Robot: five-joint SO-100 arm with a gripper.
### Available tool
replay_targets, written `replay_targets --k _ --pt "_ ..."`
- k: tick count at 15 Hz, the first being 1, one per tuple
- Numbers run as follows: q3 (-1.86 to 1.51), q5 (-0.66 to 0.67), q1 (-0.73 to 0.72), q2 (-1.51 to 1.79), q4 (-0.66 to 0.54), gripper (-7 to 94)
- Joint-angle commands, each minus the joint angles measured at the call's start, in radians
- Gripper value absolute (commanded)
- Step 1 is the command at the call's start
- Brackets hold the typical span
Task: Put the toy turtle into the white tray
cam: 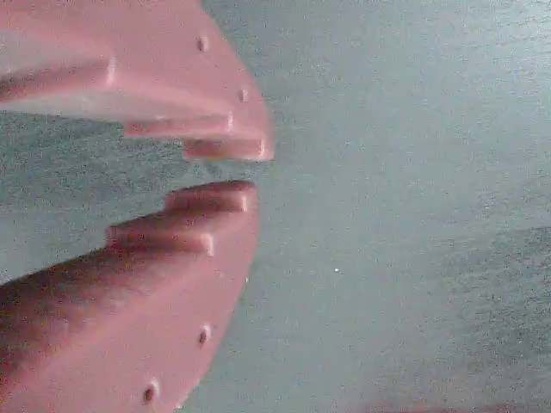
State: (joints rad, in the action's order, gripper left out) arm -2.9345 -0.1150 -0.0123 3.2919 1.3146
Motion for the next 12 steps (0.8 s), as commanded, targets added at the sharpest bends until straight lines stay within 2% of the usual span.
replay_targets --k 1,10,12 --pt "0.028 -0.014 -0.008 0.074 0.017 0" --pt "0.029 -0.014 -0.011 0.071 0.015 0" --pt "0.046 0.0 0.002 -0.034 -0.041 0"
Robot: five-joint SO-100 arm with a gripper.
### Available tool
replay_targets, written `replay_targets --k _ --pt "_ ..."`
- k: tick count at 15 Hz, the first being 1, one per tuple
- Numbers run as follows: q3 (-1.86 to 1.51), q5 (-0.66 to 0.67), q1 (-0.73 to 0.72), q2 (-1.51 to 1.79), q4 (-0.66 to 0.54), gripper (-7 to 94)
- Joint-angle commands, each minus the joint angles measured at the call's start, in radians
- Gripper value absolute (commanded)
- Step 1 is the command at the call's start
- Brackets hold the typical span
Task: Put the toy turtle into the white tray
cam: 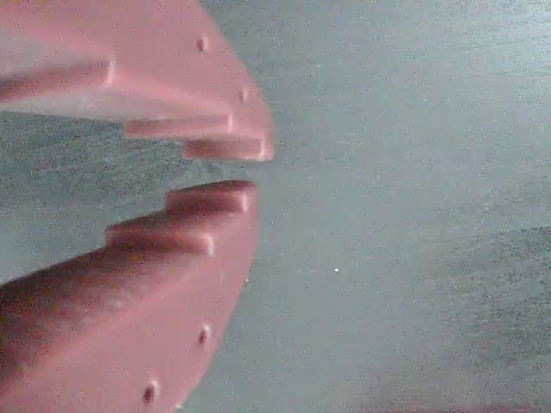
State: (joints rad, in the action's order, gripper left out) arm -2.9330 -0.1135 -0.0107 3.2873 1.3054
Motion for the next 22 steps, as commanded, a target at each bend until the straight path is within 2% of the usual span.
replay_targets --k 1,3,9,15,20,21,22 --pt "0.072 0.048 0.014 -0.12 -0.091 0" --pt "0.219 0.106 0.046 -0.368 -0.192 0" --pt "0.746 0.249 0.066 -1.069 -0.293 0" --pt "1.21 0.247 0.057 -1.675 -0.299 0" --pt "1.578 0.238 0.075 -1.944 -0.176 0" --pt "1.641 0.239 0.075 -1.985 -0.153 2" --pt "1.694 0.249 0.075 -2.025 -0.135 18"
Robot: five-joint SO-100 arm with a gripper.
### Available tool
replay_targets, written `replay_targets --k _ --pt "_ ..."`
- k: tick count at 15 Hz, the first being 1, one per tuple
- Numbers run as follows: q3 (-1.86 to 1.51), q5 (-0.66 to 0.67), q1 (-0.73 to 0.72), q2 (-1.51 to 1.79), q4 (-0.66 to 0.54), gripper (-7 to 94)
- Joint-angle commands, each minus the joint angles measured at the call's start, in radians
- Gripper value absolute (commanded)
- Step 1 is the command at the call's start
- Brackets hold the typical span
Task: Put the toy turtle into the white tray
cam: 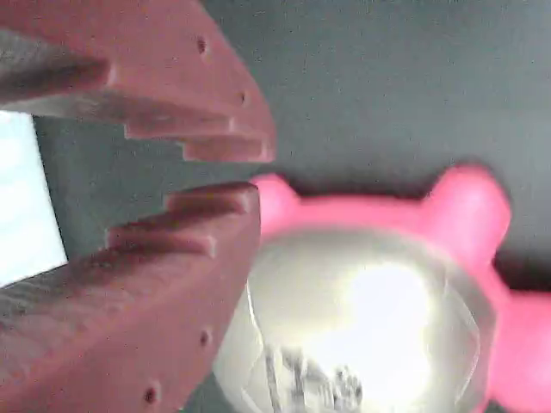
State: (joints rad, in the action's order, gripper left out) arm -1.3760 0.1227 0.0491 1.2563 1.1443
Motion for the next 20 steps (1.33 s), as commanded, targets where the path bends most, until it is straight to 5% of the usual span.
replay_targets --k 1,6,20 --pt "0.176 0.023 0.017 -0.028 0.035 27" --pt "0.324 0.083 0.031 -0.173 0.091 58" --pt "0.81 0.091 0.021 -0.581 0.31 58"
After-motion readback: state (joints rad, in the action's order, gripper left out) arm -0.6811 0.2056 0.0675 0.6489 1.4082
